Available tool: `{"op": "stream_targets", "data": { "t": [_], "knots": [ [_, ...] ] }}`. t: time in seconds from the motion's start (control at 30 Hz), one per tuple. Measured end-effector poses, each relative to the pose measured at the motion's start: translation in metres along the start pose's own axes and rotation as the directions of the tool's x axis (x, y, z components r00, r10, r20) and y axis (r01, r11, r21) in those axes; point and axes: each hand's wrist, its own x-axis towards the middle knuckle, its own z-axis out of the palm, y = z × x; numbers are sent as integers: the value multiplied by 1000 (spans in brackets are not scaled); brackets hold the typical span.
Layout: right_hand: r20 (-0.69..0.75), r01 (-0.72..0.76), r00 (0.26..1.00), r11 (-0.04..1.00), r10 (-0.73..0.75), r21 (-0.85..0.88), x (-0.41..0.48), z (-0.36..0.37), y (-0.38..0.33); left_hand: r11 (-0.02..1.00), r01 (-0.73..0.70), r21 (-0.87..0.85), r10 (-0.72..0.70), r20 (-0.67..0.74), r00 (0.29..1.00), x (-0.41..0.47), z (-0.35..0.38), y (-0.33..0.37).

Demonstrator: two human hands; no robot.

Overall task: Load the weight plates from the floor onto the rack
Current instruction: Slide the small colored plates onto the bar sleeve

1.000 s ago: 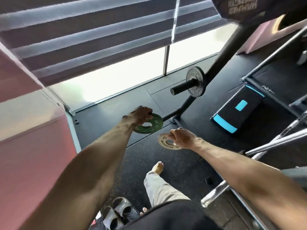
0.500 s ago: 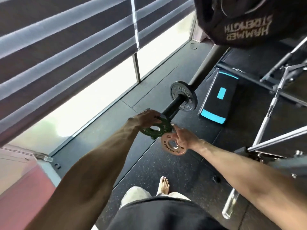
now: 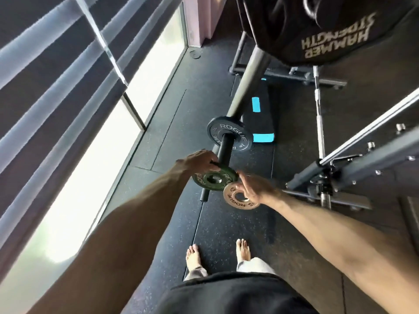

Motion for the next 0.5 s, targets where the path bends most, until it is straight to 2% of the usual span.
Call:
{"op": "stream_targets", "data": {
  "t": [0.07, 0.17, 0.33, 0.5],
  "knots": [
    [-44, -34, 998, 999, 33, -32, -1, 7, -2, 998, -50, 47, 49, 18, 999, 7, -4, -3],
    [-104, -40, 994, 999, 41, 13, -8, 14, -13, 991, -106, 80, 104, 27, 994, 14, -5, -10],
    [-145, -76, 987, 996, 69, -44, -11, 23, -13, 977, -203, 69, 200, 41, 979, 21, -10, -16],
    [-197, -132, 974, 986, 109, -103, -7, 28, -3, 968, -239, 83, 235, 49, 971, 29, -24, -8]
  ]
}}
